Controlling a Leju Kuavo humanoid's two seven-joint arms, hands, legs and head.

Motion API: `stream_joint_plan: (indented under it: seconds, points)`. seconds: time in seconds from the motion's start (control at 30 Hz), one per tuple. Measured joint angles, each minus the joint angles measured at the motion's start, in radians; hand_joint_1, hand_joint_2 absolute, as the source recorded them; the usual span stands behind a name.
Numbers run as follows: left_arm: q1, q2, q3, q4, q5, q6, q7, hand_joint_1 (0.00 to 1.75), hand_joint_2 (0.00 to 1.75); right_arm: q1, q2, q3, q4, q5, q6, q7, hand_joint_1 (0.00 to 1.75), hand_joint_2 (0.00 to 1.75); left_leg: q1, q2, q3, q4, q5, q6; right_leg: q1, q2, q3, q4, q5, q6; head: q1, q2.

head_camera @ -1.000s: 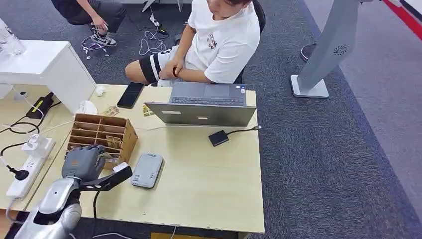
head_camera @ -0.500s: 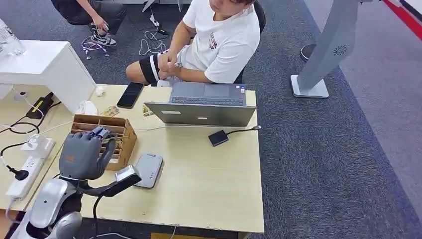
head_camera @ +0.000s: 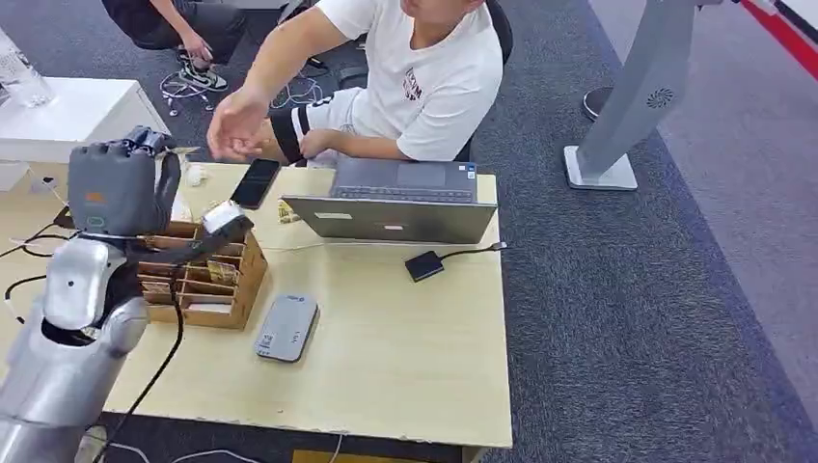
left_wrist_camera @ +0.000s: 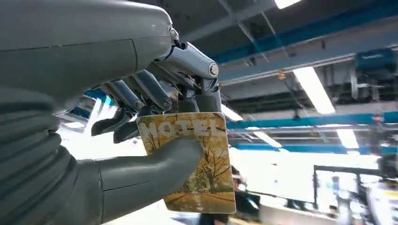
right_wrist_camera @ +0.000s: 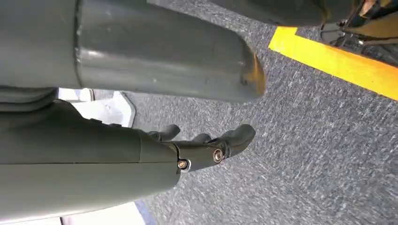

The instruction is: Pass the card to the sensor for recognition and then transmit it.

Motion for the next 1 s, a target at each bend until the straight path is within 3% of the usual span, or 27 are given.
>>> stream_joint_plan:
  seconds: [0.07,0.33,0.37,0.4,0.43,0.47,0.63,0.8,0.9,1.0]
  points:
    - [-0.073,-0.007,0.0,0.11,-0.022,0.004,0.013,1.75,1.75,-0.002,0.0,0.004,0.0,0.001,0.004,0.002,0.0,0.0,0.0,0.0,-0.001,0.0,0.001,0.0,0.0,0.0,-0.001,0.0,0.001,0.0,-0.001,0.0]
    - [-0.08,-0.008,0.0,0.118,-0.023,0.005,0.013,1.75,1.75,-0.003,0.0,0.005,0.0,0.002,0.004,0.002,0.0,0.0,0.0,0.0,-0.001,0.0,0.001,-0.001,0.0,0.0,-0.001,0.0,0.001,0.0,-0.001,0.0]
    - [-0.148,-0.017,0.0,0.229,-0.041,0.02,0.014,1.75,1.75,-0.005,0.0,0.011,0.0,0.002,0.005,0.003,0.0,0.0,0.0,0.0,-0.001,0.0,0.001,-0.001,0.0,0.001,-0.002,0.0,0.001,0.0,0.0,0.0]
    - [-0.167,-0.021,0.0,0.263,-0.045,0.023,0.014,1.75,1.75,-0.006,0.0,0.012,0.0,0.002,0.005,0.003,0.0,0.0,0.0,0.001,-0.001,0.0,0.001,-0.001,0.0,0.001,-0.002,0.0,0.001,-0.001,0.0,0.0]
    - [-0.222,-0.031,0.0,0.356,-0.047,0.024,0.022,1.4,1.75,-0.007,0.0,0.02,0.0,0.007,0.005,0.002,0.0,0.0,0.0,0.001,-0.002,0.0,0.001,-0.001,0.0,0.001,-0.002,0.0,0.001,-0.001,0.0,0.0]
    - [-0.266,-0.041,0.0,0.483,-0.028,0.051,0.024,0.0,1.75,-0.007,0.0,0.026,0.0,0.014,0.006,0.002,0.0,0.0,0.0,0.001,-0.002,0.0,0.001,-0.001,0.0,0.001,-0.003,0.0,0.001,-0.001,-0.001,0.0]
    - [-0.259,-0.044,0.0,0.527,-0.009,0.102,0.005,0.0,1.75,-0.007,0.0,0.026,0.0,0.014,0.006,0.006,0.0,0.0,0.0,0.001,-0.004,0.0,0.001,-0.001,0.0,0.001,-0.003,0.0,0.001,-0.001,0.0,0.0]
    - [-0.203,-0.044,0.006,0.512,0.045,0.155,-0.055,0.0,1.75,-0.007,0.0,0.026,0.0,0.005,0.006,0.012,0.0,0.0,0.0,0.001,-0.004,0.0,0.001,-0.001,0.0,0.001,-0.003,0.0,0.001,-0.001,0.0,0.0]
    - [-0.095,-0.038,0.034,0.401,0.195,0.23,-0.168,0.0,1.75,-0.005,0.0,0.026,0.0,-0.008,0.005,0.008,0.0,0.0,0.0,0.003,-0.004,0.0,0.001,-0.001,0.0,0.004,-0.004,0.001,0.001,-0.001,0.0,0.0]
    - [0.061,-0.037,0.092,0.235,0.436,0.276,-0.311,0.0,1.75,0.0,0.002,0.026,0.0,-0.024,0.002,-0.001,0.0,0.0,0.0,0.006,-0.005,0.0,-0.001,0.0,0.0,0.007,-0.004,0.001,0.0,0.0,-0.001,0.0]
